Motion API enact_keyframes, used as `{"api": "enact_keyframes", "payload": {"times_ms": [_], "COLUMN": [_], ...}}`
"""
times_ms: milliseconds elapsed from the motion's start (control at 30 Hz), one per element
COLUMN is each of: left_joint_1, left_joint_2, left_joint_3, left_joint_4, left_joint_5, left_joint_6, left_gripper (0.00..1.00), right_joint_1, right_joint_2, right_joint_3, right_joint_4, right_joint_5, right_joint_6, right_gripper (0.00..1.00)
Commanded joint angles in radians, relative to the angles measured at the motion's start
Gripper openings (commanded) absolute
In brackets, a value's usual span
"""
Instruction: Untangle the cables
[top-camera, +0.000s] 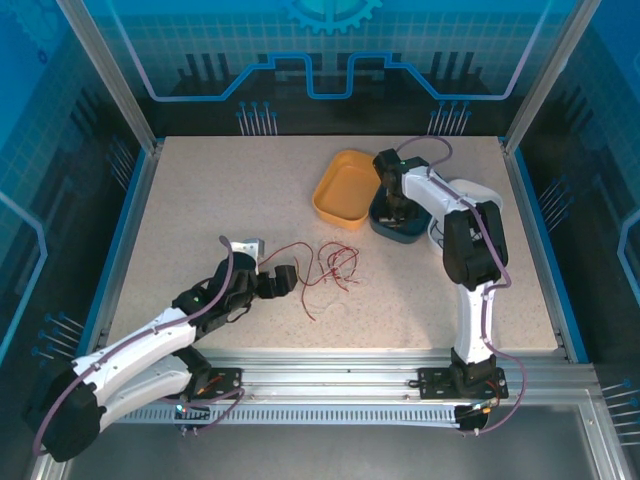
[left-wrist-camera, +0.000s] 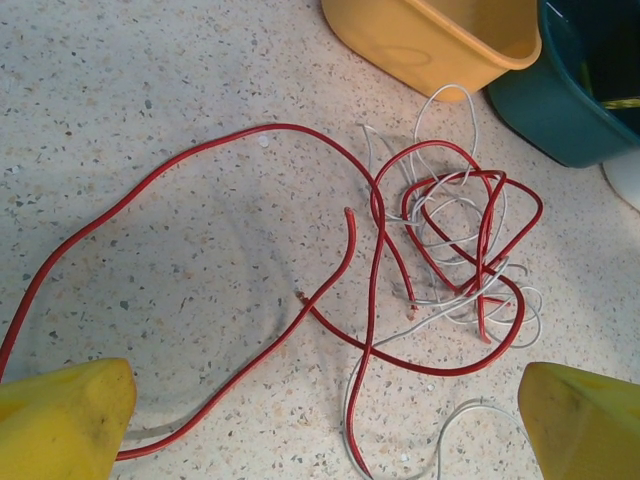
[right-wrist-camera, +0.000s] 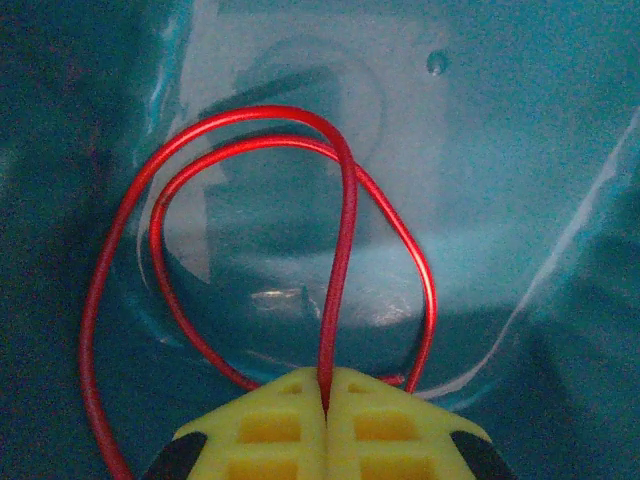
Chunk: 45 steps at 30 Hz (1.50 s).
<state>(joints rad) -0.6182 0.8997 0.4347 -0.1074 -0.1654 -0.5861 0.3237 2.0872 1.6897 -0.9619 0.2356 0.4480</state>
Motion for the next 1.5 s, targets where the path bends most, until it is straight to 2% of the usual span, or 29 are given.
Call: {"api": "enact_keyframes", "payload": {"times_ms": [0,33,100,233,367,767,900,1133,1333,1467], "left_joint_1": [-0.002,-0.002,-0.002,-0.002,-0.002,-0.003,-0.002,0.029,0.144,0.225], "left_joint_2": [0.009,0.011,0.013,0.015,0.006,0.009,0.023,0.065,0.079,0.056], "left_joint_3": [-0.002,-0.001,0.002,0.005,0.012,0.037,0.053,0.104,0.102,0.074], "left_joint_4": [0.02,0.021,0.023,0.02,0.004,-0.058,-0.075,-0.18,-0.248,-0.258], "left_joint_5": [-0.017,-0.016,-0.015,-0.015,-0.014,-0.03,-0.035,-0.099,-0.07,-0.022], "left_joint_6": [-0.01,-0.011,-0.012,-0.011,-0.005,-0.013,-0.021,-0.078,-0.166,-0.188], "left_gripper": [0.99,0.99,0.99,0.99,0.99,0.99,0.99,0.99,0.99,0.99], "right_joint_1": [0.007,0.008,0.006,0.006,0.007,0.067,0.133,0.331,0.468,0.51], "right_joint_2": [-0.052,-0.053,-0.054,-0.059,-0.077,-0.285,-0.368,-0.471,-0.422,-0.319], "right_joint_3": [-0.001,0.004,0.016,0.057,0.111,0.041,-0.018,-0.178,-0.247,-0.189], "right_joint_4": [-0.042,-0.046,-0.053,-0.07,-0.098,-0.071,-0.032,0.084,0.18,0.165], "right_joint_5": [-0.025,-0.023,-0.016,0.022,0.057,0.114,0.116,0.072,0.009,0.015], "right_joint_6": [-0.018,-0.021,-0.024,-0.031,-0.041,-0.04,-0.036,0.019,0.091,0.095], "right_gripper": [0.0,0.01,0.1,0.14,0.24,0.36,0.37,0.42,0.42,0.43]}}
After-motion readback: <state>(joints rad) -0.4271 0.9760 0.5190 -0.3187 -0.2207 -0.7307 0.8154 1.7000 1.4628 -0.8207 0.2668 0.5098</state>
